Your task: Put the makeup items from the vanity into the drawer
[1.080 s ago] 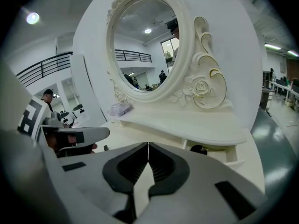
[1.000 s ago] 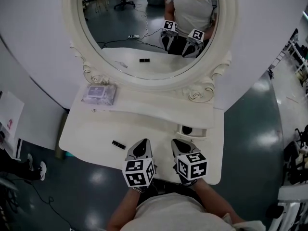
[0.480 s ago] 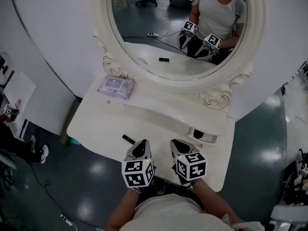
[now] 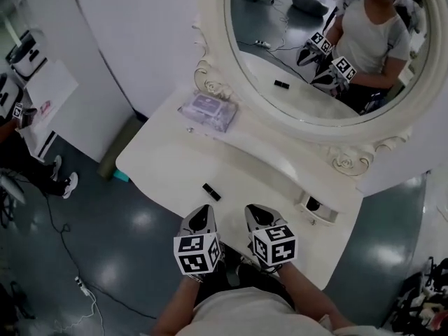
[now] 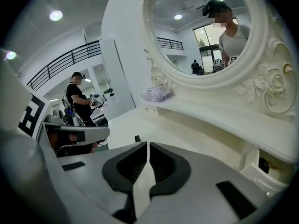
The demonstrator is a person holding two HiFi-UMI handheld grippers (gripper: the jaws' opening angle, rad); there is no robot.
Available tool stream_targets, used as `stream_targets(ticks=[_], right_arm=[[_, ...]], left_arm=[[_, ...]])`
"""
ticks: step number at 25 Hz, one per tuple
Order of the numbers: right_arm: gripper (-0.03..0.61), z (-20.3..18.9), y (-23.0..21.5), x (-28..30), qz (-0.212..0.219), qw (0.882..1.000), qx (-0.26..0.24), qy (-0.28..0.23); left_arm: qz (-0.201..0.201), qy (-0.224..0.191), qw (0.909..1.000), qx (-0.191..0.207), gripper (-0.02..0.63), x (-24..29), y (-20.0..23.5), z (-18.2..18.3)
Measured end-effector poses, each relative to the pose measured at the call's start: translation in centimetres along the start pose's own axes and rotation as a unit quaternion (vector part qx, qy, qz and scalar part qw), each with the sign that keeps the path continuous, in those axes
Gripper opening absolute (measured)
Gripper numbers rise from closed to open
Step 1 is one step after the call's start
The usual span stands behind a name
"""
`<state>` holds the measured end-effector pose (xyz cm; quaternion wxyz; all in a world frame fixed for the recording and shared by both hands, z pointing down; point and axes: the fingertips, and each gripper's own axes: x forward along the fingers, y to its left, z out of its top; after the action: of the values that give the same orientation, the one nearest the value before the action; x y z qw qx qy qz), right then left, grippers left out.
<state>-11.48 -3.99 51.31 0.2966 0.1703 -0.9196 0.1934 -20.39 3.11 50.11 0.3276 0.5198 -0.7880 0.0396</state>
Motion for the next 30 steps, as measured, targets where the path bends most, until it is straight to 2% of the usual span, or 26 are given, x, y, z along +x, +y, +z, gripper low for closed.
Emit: stream_targets(ticks=[7,11,30], right_arm=[[0.033,-0.8,3.1,3.7,0.043,0.998,-0.029,0.032],[0.08,-1.3,3.8,5.5,0.049,0.996,-0.046,0.052],[0.136,-3.0,3.8,12.1,0.073,0.987,-0.083,0.117]], left_arm=[[0.047,0.001,0.9979,-0.046,0.005,-0.6,5.1,-1.6],[0.062,0.001,0.996,-0.065,0.005,-0.4,7.3,-2.2],[0.074,0.028,0.9913,-0.105,0.005,3.4,10.5,-4.2]])
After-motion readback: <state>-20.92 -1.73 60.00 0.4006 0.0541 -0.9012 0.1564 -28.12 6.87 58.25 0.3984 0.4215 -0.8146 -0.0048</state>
